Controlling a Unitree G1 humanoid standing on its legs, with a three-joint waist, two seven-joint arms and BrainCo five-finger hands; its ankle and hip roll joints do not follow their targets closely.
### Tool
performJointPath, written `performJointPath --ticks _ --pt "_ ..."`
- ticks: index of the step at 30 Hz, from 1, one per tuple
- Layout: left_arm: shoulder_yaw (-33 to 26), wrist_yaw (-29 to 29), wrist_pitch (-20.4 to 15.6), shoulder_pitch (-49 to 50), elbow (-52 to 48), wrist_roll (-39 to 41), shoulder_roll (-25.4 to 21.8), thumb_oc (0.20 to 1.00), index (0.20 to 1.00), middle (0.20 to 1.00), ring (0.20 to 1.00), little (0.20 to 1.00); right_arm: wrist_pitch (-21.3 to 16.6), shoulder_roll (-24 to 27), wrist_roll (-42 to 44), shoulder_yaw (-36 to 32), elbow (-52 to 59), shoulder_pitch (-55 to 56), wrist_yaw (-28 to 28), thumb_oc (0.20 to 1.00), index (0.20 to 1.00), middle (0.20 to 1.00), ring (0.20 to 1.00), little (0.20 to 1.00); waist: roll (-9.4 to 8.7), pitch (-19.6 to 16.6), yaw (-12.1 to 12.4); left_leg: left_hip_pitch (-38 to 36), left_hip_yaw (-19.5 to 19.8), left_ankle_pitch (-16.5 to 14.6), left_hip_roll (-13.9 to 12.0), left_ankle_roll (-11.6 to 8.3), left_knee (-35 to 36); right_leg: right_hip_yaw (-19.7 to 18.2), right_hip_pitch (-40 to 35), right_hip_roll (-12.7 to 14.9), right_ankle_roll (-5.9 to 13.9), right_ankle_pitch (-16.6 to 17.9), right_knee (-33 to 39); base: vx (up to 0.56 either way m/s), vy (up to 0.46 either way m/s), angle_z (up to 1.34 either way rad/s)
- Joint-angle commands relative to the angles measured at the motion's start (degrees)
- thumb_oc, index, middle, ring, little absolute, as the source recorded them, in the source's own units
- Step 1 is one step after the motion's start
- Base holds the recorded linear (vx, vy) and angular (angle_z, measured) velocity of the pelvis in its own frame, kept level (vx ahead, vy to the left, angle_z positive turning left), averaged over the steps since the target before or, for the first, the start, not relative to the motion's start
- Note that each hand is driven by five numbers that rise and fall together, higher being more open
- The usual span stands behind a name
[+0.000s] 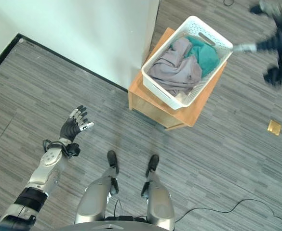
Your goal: Pick up bed clothes into laundry basket.
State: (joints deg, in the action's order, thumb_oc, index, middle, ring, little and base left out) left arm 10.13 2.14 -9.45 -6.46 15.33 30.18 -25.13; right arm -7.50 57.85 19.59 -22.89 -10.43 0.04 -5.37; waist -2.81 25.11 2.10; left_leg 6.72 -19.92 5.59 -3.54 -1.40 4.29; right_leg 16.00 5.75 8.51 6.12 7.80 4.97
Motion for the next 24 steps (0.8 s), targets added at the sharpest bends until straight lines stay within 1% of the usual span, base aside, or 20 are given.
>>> performJointPath --ticks 1,2,3,4,5,6,7,8,9,10,12,13,17,18,19,21,24 --pt "0.22 0.68 -1.48 -3.18 2.33 -3.25 1.89 1.0 1.0 1.0 1.0 1.0 -4.24 -4.56 2.07 6.15 -0.34 -8.12 -4.36 1.0 1.0 1.0 1.0 1.0 -1.23 -6.23 -2.58 -2.81 -1.32 0.31 -1.84 -4.43 0.71 -1.54 -0.98 2.56 3.41 -4.07 -3.51 0.07 -0.005 -0.31" --pt "0.27 1.07 -1.13 -3.46 2.52 -3.93 1.87 1.0 1.0 1.0 1.0 1.0 -4.07 -8.8 -0.1 4.46 3.1 -5.81 -5.82 1.0 1.0 1.0 1.0 1.0 -1.07 -7.03 -2.37 -3.7 -1.55 0.06 -1.63 -4.14 0.71 -1.88 -1.45 2.54 3.31 -4.35 -3.73 0.1 -0.007 -0.4" --pt "0.36 1.54 -0.69 -4.19 3.6 -5.87 3.24 1.0 1.0 1.0 1.0 1.0 -4.74 -18.01 -2.26 4.21 7.61 -1.35 -5.75 1.0 1.0 1.0 1.0 1.0 -0.29 -8.54 -3.32 -5.62 -1.88 -0.79 -1.41 -3.84 0.65 -2.03 -2.63 2.63 3.39 -5.79 -4.87 0.06 -0.017 -0.4" --pt "0.48 1.54 -0.7 -4.19 3.61 -5.88 3.16 1.0 1.0 1.0 1.0 1.0 -4.56 -18.24 -2.37 3.99 7.98 -1.05 -5.75 1.0 1.0 1.0 1.0 1.0 -0.36 -8.61 -3.2 -5.49 -1.92 -0.54 -1.41 -3.78 0.71 -2.04 -2.49 2.61 3.31 -5.57 -4.8 0.08 -0.013 -0.29" --pt "0.57 1.57 -0.79 -4.65 4.36 -6.26 4.14 1.0 1.0 1.0 1.0 1.0 -5.2 -21.79 -2.61 4.32 9.42 0.79 -5.83 1.0 1.0 1.0 1.0 1.0 -0.11 -9.49 -3.52 -6.36 -2.02 -0.87 -1.3 -3.63 0.71 -2.01 -3.12 2.61 3.31 -6.25 -5.25 0.04 -0.016 -0.17" --pt "1.15 2.09 -1.06 -5.38 5.59 -6.9 5.18 1.0 1.0 1.0 1.0 1.0 -6.09 -25.92 -0.53 4.84 9.51 2.1 -5.55 1.0 1.0 1.0 1.0 1.0 0.09 -10.24 -3.87 -7.05 -1.92 -1.04 -1.15 -3.5 0.71 -2.1 -3.64 2.63 3.2 -6.62 -5.54 0.09 -0.019 -0.05" --pt "1.71 2.85 -1.01 -6.44 7.48 -7.13 6.57 1.0 1.0 1.0 1.0 1.0 -7.51 -31.08 3.01 5.31 9.58 3.84 -5.2 1.0 1.0 1.0 1.0 1.0 0.29 -11.11 -4.3 -7.86 -2.02 -1.35 -1.06 -3.36 0.71 -1.92 -4.41 2.78 3.15 -6.9 -5.62 0.08 -0.016 0.01" --pt "1.81 3.54 -1.01 -6.81 8.76 -6.91 7.85 1.0 1.0 1.0 1.0 1.0 -8.6 -35.5 7.52 6.45 8.45 5.24 -3.74 1.0 1.0 1.0 1.0 1.0 0.63 -11.74 -4.64 -8.56 -2.07 -1.79 -0.94 -3.32 0.71 -1.82 -5.13 2.81 3.21 -7.48 -5.87 0.07 -0.008 0.05" --pt "2.51 4.08 -1.27 -7.54 9.78 -6.17 9.21 1.0 1.0 1.0 1.0 1.0 -10.42 -40.48 15.38 7.33 5.69 5.58 -2.09 1.0 1.0 1.0 1.0 1.0 0.93 -12.52 -4.9 -8.98 -2.04 -1.84 -0.9 -3.19 0.71 -1.79 -5.55 2.83 3.1 -7.61 -5.98 0.07 0.007 0.04" --pt "2.67 4.11 -1.01 -7.59 10.41 -5.71 10.28 1.0 1.0 1.0 1.0 1.0 -11.43 -43.36 19.8 8.31 2.83 6.42 -1.47 1.0 1.0 1.0 1.0 1.0 1.24 -13.31 -5.23 -9.72 -2.09 -2.12 -0.79 -3.13 0.71 -1.65 -6.21 2.82 3.13 -7.88 -6.04 0.06 0.013 0.03" --pt "2.37 4.18 -1.28 -6.91 10.76 -4.68 11.79 1.0 1.0 1.0 1.0 1.0 -11.64 -47.78 24.9 9.98 -2.08 8.89 -1.11 1.0 1.0 1.0 1.0 1.0 1.73 -14.68 -5.93 -11.06 -2.31 -2.87 -0.63 -3.14 0.71 -1.62 -7.37 2.86 3.16 -8.48 -6.25 0.08 0.019 0.12" --pt "2.22 4.22 -1.83 -6.44 11.25 -3.88 12.63 1.0 1.0 1.0 1.0 1.0 -11.44 -49.09 25.3 10.76 -5.73 10.28 -0.62 1.0 1.0 1.0 1.0 1.0 2.13 -15.4 -6.28 -11.48 -2.41 -2.98 -0.62 -3.07 0.71 -1.59 -7.59 2.75 3.07 -8.62 -6.37 0.07 0.023 0.12" --pt "1.42 4.27 -2.92 -4.95 12.0 -1.92 13.65 1.0 1.0 1.0 1.0 1.0 -9.91 -47.7 22.82 14.67 -13.38 10.93 -0.27 1.0 1.0 1.0 1.0 1.0 2.54 -16.75 -7.26 -12.81 -3.39 -3.45 -0.62 -3.14 0.71 -2.42 -8.03 2.42 2.92 -9.0 -6.79 0.03 0.013 0.0" --pt "1.76 3.87 -2.99 -4.8 12.25 -1.67 13.81 1.0 1.0 1.0 1.0 1.0 -9.32 -47.39 23.73 16.25 -15.13 10.63 1.12 1.0 1.0 1.0 1.0 1.0 2.59 -16.76 -7.45 -13.31 -3.67 -3.57 -0.58 -3.06 0.71 -2.77 -8.03 2.36 2.76 -9.32 -7.63 0.02 0.012 -0.11" --pt "1.74 3.86 -3.0 -4.79 12.26 -1.67 13.81 1.0 1.0 1.0 1.0 1.0 -9.35 -47.35 23.78 16.27 -15.2 10.61 1.19 1.0 1.0 1.0 1.0 1.0 2.58 -16.74 -7.44 -13.35 -3.7 -3.58 -0.57 -3.06 0.71 -2.8 -8.02 2.37 2.76 -9.36 -7.7 0.02 0.008 -0.14" --pt "2.04 3.57 -3.26 -4.55 12.68 -3.09 13.3 1.0 1.0 1.0 1.0 1.0 -8.38 -46.35 22.85 18.62 -16.15 11.12 2.97 1.0 1.0 1.0 1.0 1.0 2.38 -16.97 -7.36 -13.83 -4.13 -3.76 -0.49 -3.07 0.71 -3.04 -8.24 2.43 2.74 -9.36 -7.94 0.03 -0.004 -0.12" --pt "1.72 3.93 -3.42 -4.46 12.52 -3.59 13.21 1.0 1.0 1.0 1.0 1.0 -8.25 -45.94 22.42 19.29 -15.04 10.87 3.34 1.0 1.0 1.0 1.0 1.0 2.3 -17.02 -7.13 -13.82 -3.94 -3.78 -0.48 -3.07 0.71 -2.87 -8.45 2.48 2.71 -9.32 -7.78 0.01 -0.002 -0.02"
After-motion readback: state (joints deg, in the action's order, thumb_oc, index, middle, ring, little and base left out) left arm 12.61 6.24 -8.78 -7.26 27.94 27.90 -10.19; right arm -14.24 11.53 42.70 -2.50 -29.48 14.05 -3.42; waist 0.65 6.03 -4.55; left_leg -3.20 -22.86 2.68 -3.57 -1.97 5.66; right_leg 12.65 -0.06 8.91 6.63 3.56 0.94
